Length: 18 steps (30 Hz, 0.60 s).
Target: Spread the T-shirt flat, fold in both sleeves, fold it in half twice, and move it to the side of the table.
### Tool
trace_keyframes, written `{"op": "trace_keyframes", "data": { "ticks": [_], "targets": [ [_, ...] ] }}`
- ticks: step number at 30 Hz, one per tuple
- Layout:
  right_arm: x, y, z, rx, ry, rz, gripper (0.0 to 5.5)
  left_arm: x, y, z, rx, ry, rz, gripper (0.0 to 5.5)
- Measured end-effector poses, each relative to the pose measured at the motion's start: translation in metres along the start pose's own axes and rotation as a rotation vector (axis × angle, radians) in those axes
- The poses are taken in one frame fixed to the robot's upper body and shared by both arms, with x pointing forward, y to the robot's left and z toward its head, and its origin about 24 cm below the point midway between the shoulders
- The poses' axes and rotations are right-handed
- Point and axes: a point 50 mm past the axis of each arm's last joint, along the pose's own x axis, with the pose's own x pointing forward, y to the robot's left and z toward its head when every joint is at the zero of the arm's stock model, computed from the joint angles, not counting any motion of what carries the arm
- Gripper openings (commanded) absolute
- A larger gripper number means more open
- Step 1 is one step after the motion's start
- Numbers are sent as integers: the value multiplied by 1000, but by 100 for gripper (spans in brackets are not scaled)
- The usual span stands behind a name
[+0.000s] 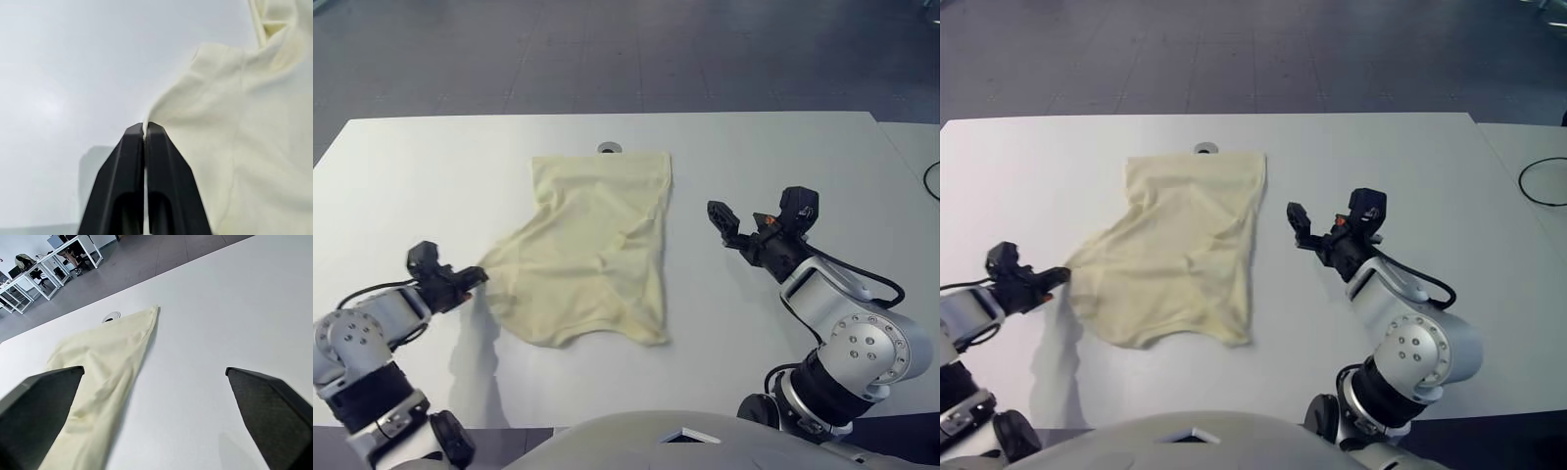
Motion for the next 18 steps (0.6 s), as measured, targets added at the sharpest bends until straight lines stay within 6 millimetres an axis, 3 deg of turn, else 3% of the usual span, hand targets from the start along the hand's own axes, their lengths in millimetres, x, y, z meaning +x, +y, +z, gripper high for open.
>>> {"op": "trace_keyframes", "data": {
  "ticks": [3,6,11,14,18],
  "targets": [
    [2,0,0,5,6,4,540,0,6,11,-2,-28,23,1],
    [2,0,0,6,5,6,540,-1,-5,19,8,-57,-16,1],
    [1,0,1,4,0,4,540,-18,-49,32,106,-132,-123,1],
    [0,1,2,-2,-12,4,540,-30,-75,22,240,-158,-185,1],
    [-5,1,3,-14,-33,-20,540,-34,-85,-1,417,-61,-214,1]
  ]
}}
